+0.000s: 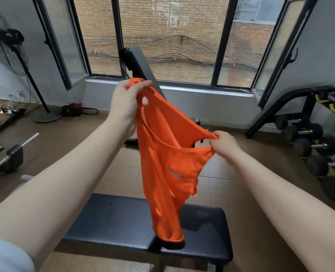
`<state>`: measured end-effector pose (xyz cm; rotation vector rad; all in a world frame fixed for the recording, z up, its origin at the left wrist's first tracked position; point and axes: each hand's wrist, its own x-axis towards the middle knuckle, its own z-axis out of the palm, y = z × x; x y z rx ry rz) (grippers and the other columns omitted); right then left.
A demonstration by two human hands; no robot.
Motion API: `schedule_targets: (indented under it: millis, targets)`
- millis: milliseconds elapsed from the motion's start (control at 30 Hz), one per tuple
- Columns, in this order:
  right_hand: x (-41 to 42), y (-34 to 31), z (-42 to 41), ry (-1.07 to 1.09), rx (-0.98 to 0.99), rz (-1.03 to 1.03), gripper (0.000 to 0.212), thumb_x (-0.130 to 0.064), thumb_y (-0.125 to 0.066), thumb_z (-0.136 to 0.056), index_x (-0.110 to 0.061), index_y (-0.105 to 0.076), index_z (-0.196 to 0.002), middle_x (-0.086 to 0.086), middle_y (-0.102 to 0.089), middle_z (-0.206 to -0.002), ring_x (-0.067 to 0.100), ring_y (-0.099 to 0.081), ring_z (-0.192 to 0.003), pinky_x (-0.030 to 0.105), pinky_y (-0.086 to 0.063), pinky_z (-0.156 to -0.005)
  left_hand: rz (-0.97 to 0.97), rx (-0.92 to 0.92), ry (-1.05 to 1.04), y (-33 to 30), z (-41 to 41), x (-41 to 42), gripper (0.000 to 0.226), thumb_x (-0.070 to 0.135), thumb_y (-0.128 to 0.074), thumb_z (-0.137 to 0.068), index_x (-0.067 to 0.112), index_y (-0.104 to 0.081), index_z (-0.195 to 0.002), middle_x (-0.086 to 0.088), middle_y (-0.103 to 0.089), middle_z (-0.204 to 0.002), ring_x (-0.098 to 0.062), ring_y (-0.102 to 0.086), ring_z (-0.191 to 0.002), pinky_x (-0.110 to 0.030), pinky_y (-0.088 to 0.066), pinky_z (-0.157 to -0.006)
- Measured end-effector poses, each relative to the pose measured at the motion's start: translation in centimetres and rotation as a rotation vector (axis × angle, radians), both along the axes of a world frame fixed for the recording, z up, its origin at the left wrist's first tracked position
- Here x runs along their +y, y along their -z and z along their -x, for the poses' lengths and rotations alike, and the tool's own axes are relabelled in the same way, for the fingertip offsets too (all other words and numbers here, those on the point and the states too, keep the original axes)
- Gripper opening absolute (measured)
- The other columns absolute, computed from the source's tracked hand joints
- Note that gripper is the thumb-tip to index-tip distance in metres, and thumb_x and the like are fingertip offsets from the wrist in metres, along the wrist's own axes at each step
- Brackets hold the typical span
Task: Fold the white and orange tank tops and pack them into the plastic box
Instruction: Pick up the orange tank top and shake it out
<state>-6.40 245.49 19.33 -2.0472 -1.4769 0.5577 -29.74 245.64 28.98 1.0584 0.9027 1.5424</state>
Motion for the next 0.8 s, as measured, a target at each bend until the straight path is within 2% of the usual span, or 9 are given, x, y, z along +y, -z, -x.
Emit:
schedule_targets:
  millis: [67, 133, 233, 333, 433, 567, 633, 733, 800]
  targets:
    - [-0.6, -0.6, -0.1, 0.137, 0.27, 0.105, 0.016, -0.023, -0.044, -0.088, -0.015, -0.055, -0.08, 0.008, -0.059, -0.079, 0.029, -0.059, -0.073, 0.029, -0.042, -0.064, -0.015, -0.041, -0.012, -0.1, 0.7, 0.2, 0.014, 0.008, -0.054, -0.09, 0.004, -0.052, -0.103, -0.004, -0.053, -0.062, -0.005, -0.046, -0.038, -0.015, -0.04, -0.04]
    - [-1.1, -1.2, -0.1, 0.193, 0.568, 0.194, 0.02, -0.028, -0.04, -0.091, -0.018, -0.051, -0.077, 0.004, -0.059, -0.072, 0.023, -0.059, -0.063, 0.028, -0.044, -0.063, -0.059, -0.022, -0.049, 0.0, 1.2, 0.2, 0.01, 0.006, -0.057, -0.089, 0.007, -0.052, -0.098, -0.002, -0.053, -0.065, -0.005, -0.05, -0.046, -0.016, -0.043, -0.044]
    - [-1.2, -1.9, 0.2, 0.237, 0.964, 0.121, 0.03, -0.028, -0.036, -0.096, -0.021, -0.047, -0.07, -0.005, -0.06, -0.05, 0.013, -0.059, -0.056, 0.029, -0.046, -0.067, -0.093, 0.021, -0.097, 0.6, 1.7, -0.1, 0.014, 0.002, -0.057, -0.088, 0.015, -0.052, -0.087, 0.001, -0.057, -0.069, -0.004, -0.054, -0.055, -0.017, -0.047, -0.053]
    - [-1.6, -2.9, 0.6, 0.205, 1.163, 0.028, 0.028, -0.021, -0.04, -0.093, -0.021, -0.05, -0.067, -0.007, -0.056, -0.047, 0.012, -0.053, -0.06, 0.024, -0.044, -0.063, -0.083, -0.039, -0.102, 1.1, 2.6, -0.3, 0.021, -0.003, -0.056, -0.087, 0.017, -0.05, -0.086, 0.007, -0.062, -0.063, -0.001, -0.057, -0.053, -0.019, -0.05, -0.059]
    - [-2.9, -4.0, 0.7, 0.13, 1.381, -0.063, 0.018, -0.007, -0.043, -0.087, -0.012, -0.053, -0.073, -0.001, -0.055, -0.054, 0.014, -0.053, -0.062, 0.023, -0.044, -0.062, -0.058, -0.098, -0.092, 1.5, 3.5, -0.7, 0.031, -0.007, -0.056, -0.085, 0.021, -0.045, -0.093, 0.0, -0.058, -0.08, -0.006, -0.06, -0.062, -0.019, -0.052, -0.061]
    - [-4.6, -5.2, 0.7, 0.069, 1.503, -0.254, 0.005, -0.012, -0.057, -0.081, -0.016, -0.06, -0.082, -0.002, -0.061, -0.063, 0.013, -0.058, -0.064, 0.024, -0.045, -0.067, -0.07, -0.025, -0.067, 2.3, 4.9, -0.7, 0.031, -0.007, -0.057, -0.083, 0.021, -0.05, -0.094, 0.0, -0.056, -0.084, -0.01, -0.058, -0.068, -0.023, -0.051, -0.065]
    - [-5.3, -5.4, 0.6, 0.093, 1.474, -0.336, 0.009, -0.017, -0.052, -0.089, -0.016, -0.061, -0.089, -0.002, -0.065, -0.066, 0.012, -0.062, -0.063, 0.025, -0.05, -0.065, -0.087, 0.137, -0.055, 2.7, 5.7, -0.6, 0.028, -0.002, -0.059, -0.083, 0.02, -0.055, -0.099, 0.001, -0.058, -0.085, -0.01, -0.058, -0.072, -0.023, -0.051, -0.067]
    - [-6.3, -5.7, 0.2, 0.174, 1.345, -0.444, 0.014, -0.014, -0.043, -0.097, -0.016, -0.057, -0.095, 0.003, -0.067, -0.077, 0.013, -0.069, -0.06, 0.027, -0.058, -0.058, -0.11, 0.383, -0.041, 3.7, 6.4, -1.0, 0.036, 0.002, -0.056, -0.085, 0.024, -0.056, -0.113, 0.0, -0.06, -0.104, -0.009, -0.057, -0.09, -0.02, -0.049, -0.079]
    - [-7.0, -6.0, 0.2, 0.196, 1.309, -0.475, 0.016, -0.009, -0.041, -0.097, -0.015, -0.056, -0.094, 0.008, -0.066, -0.082, 0.015, -0.07, -0.062, 0.032, -0.058, -0.067, -0.112, 0.432, -0.071, 4.3, 6.8, -1.4, 0.046, -0.004, -0.052, -0.082, 0.021, -0.056, -0.121, -0.003, -0.059, -0.114, -0.01, -0.056, -0.093, -0.021, -0.048, -0.082]
